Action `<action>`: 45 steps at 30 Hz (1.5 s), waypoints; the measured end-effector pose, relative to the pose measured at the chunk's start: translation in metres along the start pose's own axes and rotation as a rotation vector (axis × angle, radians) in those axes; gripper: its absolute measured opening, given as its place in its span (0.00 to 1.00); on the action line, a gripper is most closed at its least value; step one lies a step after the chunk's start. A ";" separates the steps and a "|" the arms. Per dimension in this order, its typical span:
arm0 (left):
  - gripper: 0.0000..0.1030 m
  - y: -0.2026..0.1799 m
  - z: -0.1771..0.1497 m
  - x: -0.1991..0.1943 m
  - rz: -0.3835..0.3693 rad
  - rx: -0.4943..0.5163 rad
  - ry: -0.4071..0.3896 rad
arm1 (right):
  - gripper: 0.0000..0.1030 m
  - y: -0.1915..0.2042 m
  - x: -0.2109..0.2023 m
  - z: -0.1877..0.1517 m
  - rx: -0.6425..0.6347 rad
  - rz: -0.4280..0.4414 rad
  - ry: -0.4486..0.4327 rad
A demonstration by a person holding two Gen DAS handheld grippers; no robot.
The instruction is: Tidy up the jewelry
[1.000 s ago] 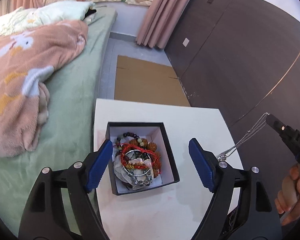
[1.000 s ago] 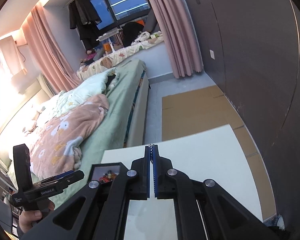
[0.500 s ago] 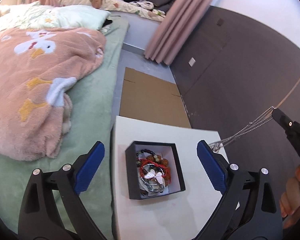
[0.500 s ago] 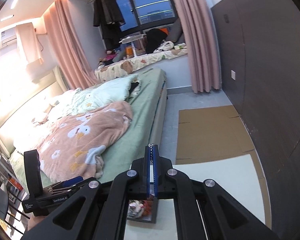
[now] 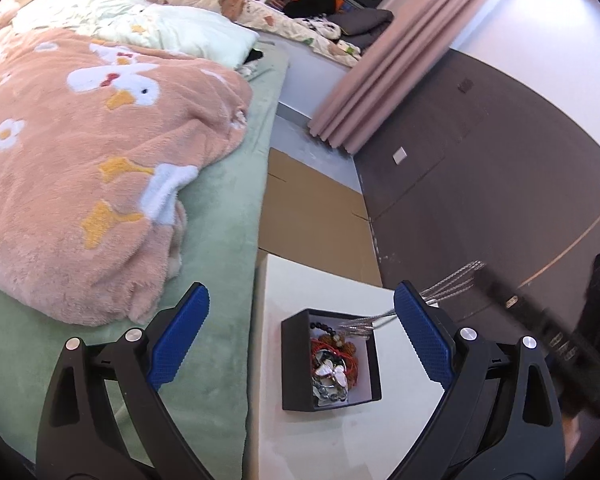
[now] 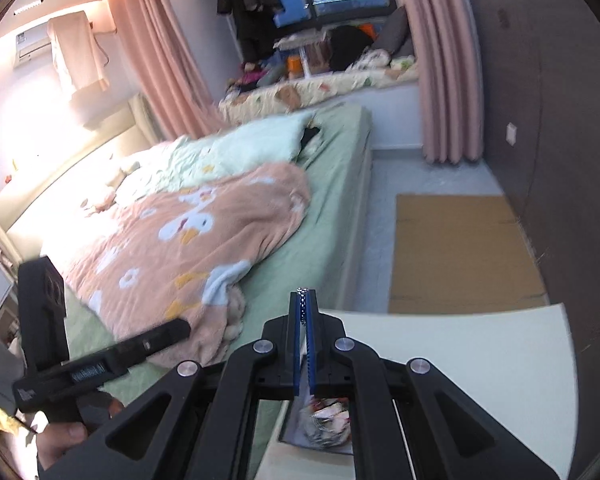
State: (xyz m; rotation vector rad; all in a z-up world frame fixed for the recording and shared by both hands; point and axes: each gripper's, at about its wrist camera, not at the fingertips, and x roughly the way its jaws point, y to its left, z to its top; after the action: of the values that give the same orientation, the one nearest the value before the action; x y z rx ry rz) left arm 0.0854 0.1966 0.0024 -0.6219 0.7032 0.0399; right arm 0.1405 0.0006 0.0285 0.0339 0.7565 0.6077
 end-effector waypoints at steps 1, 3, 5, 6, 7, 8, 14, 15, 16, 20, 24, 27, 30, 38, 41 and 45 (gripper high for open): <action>0.93 0.001 0.001 0.000 0.001 -0.004 0.000 | 0.05 0.001 0.008 -0.003 0.003 -0.011 0.026; 0.95 0.003 0.002 -0.001 0.006 -0.008 -0.002 | 0.08 -0.002 0.023 -0.010 0.020 -0.035 0.078; 0.95 0.005 0.001 0.001 0.011 -0.003 0.014 | 0.15 -0.012 0.025 -0.016 0.053 -0.048 0.089; 0.95 0.005 0.000 0.001 0.014 0.001 0.021 | 0.29 -0.014 0.023 -0.019 0.060 -0.055 0.083; 0.95 0.004 -0.001 0.002 0.019 0.008 0.030 | 0.43 -0.018 0.020 -0.022 0.064 -0.066 0.074; 0.95 0.004 -0.003 0.002 0.025 0.012 0.034 | 0.49 -0.022 0.017 -0.025 0.067 -0.073 0.068; 0.95 -0.012 -0.015 -0.002 0.049 0.088 0.042 | 0.61 -0.053 -0.011 -0.045 0.105 -0.096 0.063; 0.95 -0.017 -0.018 -0.003 0.054 0.106 0.044 | 0.68 -0.059 -0.018 -0.050 0.113 -0.103 0.058; 0.95 -0.024 -0.023 -0.004 0.054 0.135 0.049 | 0.73 -0.064 -0.024 -0.053 0.117 -0.106 0.053; 0.95 -0.047 -0.042 -0.005 0.062 0.231 0.065 | 0.83 -0.084 -0.052 -0.073 0.153 -0.109 0.030; 0.95 -0.064 -0.062 -0.006 0.066 0.291 0.074 | 0.91 -0.097 -0.069 -0.089 0.166 -0.116 0.021; 0.95 -0.076 -0.079 -0.005 0.075 0.339 0.078 | 0.93 -0.104 -0.080 -0.102 0.166 -0.136 0.012; 0.95 -0.086 -0.096 -0.011 0.076 0.383 0.057 | 0.93 -0.115 -0.090 -0.115 0.180 -0.148 0.008; 0.95 -0.108 -0.129 -0.025 0.100 0.473 0.010 | 0.93 -0.135 -0.125 -0.138 0.180 -0.207 -0.051; 0.95 -0.110 -0.135 -0.031 0.128 0.493 -0.034 | 0.93 -0.134 -0.137 -0.141 0.151 -0.187 -0.080; 0.95 -0.105 -0.132 -0.035 0.135 0.466 -0.053 | 0.93 -0.137 -0.143 -0.146 0.135 -0.189 -0.090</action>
State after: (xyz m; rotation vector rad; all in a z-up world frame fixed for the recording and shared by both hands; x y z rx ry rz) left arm 0.0046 0.0443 0.0005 -0.1263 0.6723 0.0162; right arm 0.0330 -0.2152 -0.0212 0.1123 0.7034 0.3722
